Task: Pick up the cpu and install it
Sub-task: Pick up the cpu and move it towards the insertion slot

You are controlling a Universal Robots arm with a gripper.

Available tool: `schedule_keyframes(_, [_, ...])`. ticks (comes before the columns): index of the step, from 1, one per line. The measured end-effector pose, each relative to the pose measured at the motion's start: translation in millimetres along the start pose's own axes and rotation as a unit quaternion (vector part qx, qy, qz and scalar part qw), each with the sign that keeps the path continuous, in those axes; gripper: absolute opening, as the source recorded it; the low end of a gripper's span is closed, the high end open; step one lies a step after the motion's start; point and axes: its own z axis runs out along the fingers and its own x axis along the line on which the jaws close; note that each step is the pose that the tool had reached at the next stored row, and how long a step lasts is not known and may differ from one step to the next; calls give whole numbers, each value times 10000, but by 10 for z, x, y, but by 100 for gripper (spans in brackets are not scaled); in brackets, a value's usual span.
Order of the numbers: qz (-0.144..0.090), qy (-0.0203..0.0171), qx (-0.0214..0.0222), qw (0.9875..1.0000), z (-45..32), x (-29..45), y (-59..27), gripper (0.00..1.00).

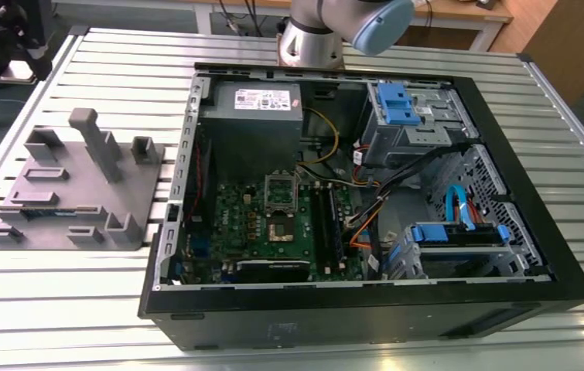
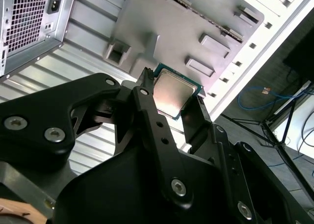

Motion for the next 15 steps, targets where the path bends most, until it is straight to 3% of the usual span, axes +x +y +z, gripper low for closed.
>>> schedule_keyframes(15, [1, 13, 1, 10000, 5, -170, 5, 47])
